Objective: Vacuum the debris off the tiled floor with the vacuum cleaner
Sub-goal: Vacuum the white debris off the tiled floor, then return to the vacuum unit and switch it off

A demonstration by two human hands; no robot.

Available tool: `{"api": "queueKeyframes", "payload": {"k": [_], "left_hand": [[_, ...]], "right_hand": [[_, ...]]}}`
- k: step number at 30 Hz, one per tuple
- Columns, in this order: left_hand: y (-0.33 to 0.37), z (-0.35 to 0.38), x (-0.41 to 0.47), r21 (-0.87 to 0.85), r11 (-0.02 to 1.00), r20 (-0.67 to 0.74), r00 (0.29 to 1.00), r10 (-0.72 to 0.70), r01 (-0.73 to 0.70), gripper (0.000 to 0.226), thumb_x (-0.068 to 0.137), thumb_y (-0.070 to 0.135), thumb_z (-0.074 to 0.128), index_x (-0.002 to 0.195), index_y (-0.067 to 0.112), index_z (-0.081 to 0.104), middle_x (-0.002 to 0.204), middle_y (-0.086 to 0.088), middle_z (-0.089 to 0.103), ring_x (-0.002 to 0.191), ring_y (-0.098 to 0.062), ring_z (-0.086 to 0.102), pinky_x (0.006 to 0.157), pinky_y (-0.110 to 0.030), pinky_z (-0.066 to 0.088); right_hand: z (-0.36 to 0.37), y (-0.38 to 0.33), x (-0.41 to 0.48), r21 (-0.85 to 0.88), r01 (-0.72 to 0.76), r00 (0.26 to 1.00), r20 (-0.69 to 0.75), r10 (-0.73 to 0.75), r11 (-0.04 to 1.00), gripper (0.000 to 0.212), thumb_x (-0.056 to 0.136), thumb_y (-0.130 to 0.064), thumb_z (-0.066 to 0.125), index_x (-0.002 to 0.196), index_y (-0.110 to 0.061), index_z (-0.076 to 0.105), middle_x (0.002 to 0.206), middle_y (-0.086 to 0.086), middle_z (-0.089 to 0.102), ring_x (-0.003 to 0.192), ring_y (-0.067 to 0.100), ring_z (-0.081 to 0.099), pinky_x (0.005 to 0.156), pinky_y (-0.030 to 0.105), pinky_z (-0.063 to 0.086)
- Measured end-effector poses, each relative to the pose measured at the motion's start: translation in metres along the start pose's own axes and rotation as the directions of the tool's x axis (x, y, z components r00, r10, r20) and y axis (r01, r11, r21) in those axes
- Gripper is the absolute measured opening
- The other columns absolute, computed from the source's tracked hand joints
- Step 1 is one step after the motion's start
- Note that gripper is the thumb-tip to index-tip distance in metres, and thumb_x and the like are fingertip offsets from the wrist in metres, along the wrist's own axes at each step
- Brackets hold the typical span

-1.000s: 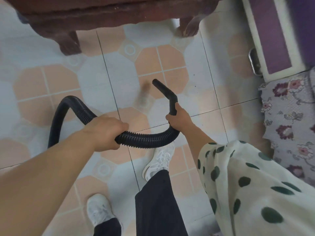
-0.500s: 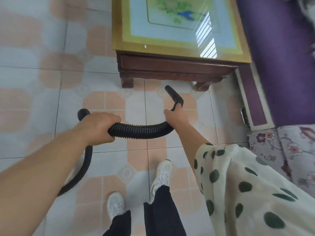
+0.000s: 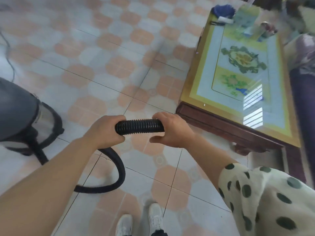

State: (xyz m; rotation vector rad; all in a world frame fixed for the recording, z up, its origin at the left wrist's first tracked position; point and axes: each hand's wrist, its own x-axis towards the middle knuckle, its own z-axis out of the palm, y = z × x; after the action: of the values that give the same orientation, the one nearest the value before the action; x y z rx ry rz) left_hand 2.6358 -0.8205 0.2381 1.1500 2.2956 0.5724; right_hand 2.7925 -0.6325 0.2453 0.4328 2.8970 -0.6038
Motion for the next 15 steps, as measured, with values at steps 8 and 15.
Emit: {"api": "queueKeyframes", "payload": {"k": [8, 15], "left_hand": [[-0.038, -0.063, -0.056, 0.001, 0.984, -0.312, 0.935, -0.167, 0.176, 0.025, 0.075, 0.017, 0.069, 0.088, 0.021, 0.048, 0.073, 0.008, 0.051, 0.069, -0.018, 0.053, 0.059, -0.032, 0.044], [-0.127, -0.104, -0.098, -0.109, 0.933, -0.413, 0.838, -0.358, 0.344, 0.023, 0.08, 0.022, 0.067, 0.094, 0.019, 0.049, 0.081, 0.002, 0.058, 0.075, -0.022, 0.056, 0.066, -0.034, 0.044]], "right_hand": [[-0.017, -0.089, 0.067, -0.137, 0.209, 0.914, -0.324, -0.243, 0.968, 0.017, 0.075, -0.011, 0.067, 0.085, -0.01, 0.053, 0.064, 0.002, 0.055, 0.049, 0.026, 0.051, 0.045, 0.026, 0.037], [-0.009, -0.207, 0.153, -0.347, 0.363, 0.897, -0.12, -0.425, 0.865, 0.018, 0.081, -0.019, 0.061, 0.09, -0.017, 0.045, 0.069, -0.002, 0.047, 0.056, 0.025, 0.049, 0.054, 0.027, 0.03]]}}
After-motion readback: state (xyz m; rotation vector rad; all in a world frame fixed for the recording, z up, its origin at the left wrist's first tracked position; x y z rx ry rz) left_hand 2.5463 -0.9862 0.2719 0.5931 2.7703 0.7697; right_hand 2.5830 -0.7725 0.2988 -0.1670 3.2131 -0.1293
